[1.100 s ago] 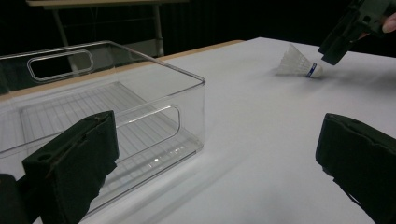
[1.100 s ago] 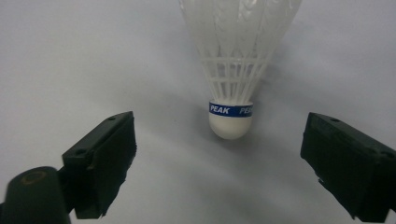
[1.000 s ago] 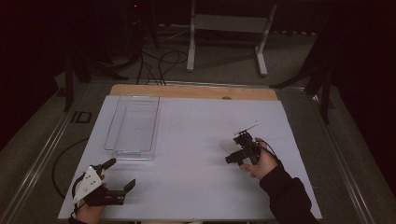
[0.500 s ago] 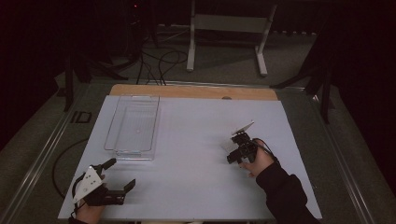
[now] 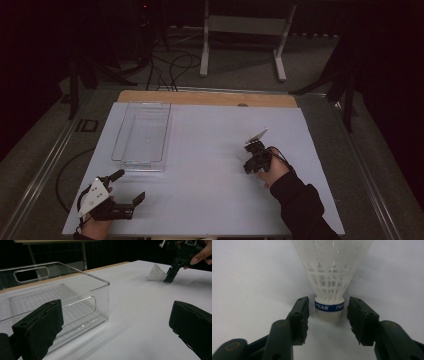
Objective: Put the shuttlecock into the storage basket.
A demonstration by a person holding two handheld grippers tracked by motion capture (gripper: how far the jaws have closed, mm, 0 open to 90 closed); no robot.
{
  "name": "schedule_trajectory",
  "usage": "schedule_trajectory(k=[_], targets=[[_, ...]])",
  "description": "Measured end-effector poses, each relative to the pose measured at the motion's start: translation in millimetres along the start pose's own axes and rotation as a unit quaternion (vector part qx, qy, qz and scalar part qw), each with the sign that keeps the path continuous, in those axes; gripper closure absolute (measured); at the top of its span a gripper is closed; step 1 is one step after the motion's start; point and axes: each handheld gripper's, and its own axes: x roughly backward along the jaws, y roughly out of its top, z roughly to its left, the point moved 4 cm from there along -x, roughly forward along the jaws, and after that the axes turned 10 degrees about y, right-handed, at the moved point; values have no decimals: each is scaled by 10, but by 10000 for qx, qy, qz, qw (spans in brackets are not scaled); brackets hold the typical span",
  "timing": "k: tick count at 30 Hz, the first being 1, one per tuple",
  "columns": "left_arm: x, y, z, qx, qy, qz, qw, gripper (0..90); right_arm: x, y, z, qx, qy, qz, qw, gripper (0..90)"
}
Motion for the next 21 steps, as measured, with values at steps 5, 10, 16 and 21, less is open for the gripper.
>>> schedule_trajectory(k=[5,10,16,21], targets=[[2,0,0,9,-7,0,10000,0,-10,13,-4,5,6,63,10000,594],[-1,0,-1,6,-12,3,10000,0,-18,16,-7,100,36,193,9998,656],[-3,-2,1,19,-16,10,10000,0,10,26,-15,537,19,360,9979,660],[-3,-2,-3,5,-21,8,10000,0,77,22,-19,1041,137,377,9938,660]])
